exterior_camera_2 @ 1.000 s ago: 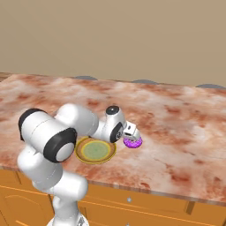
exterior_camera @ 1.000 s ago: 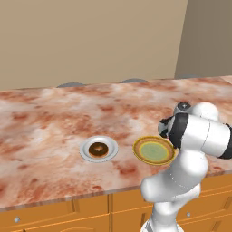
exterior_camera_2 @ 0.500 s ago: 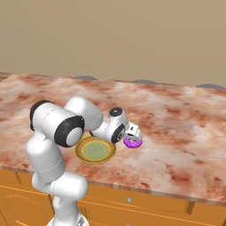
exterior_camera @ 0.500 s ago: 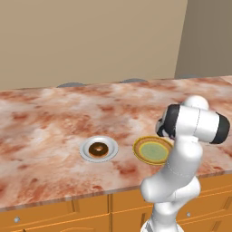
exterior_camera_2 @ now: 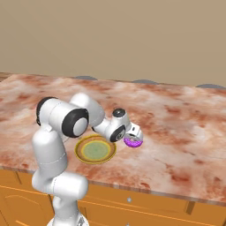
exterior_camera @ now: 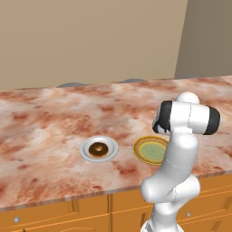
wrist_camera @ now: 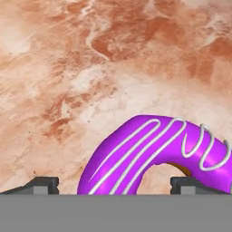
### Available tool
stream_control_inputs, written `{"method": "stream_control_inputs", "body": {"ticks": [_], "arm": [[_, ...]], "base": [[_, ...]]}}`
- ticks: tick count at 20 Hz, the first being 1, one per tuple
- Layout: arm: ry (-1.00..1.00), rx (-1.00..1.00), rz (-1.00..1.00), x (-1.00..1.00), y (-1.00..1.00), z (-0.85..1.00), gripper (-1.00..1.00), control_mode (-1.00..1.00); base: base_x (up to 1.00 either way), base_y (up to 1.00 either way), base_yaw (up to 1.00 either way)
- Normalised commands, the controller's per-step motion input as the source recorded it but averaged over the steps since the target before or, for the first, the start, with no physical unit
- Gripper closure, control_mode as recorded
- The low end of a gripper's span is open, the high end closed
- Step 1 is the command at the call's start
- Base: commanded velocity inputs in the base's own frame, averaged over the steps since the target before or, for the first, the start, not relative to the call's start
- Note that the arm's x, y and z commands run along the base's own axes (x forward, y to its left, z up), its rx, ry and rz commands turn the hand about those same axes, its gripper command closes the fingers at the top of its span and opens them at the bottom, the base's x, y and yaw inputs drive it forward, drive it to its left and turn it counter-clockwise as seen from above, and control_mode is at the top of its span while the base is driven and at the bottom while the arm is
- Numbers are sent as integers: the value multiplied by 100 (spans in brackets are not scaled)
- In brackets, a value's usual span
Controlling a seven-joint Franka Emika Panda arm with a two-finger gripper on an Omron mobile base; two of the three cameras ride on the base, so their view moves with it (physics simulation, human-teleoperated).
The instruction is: Place the pastries on the plates.
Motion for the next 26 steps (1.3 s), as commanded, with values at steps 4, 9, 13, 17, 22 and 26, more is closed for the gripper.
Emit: {"method": "stream_control_inputs", "body": {"ticks": [4,9,13,17,22,26], "arm": [[0,1,0,9,-1,-37,100,-100],[-1,2,-2,0,0,23,100,-100],[-9,9,-1,-15,20,100,100,-100],[0,1,0,-43,82,81,100,-100],[18,-1,5,-43,100,21,100,-100],[16,0,7,-44,79,0,100,-100]], "base": [[0,0,0],[0,0,0],[0,0,0],[0,0,0],[0,0,0],[0,0,0]]}}
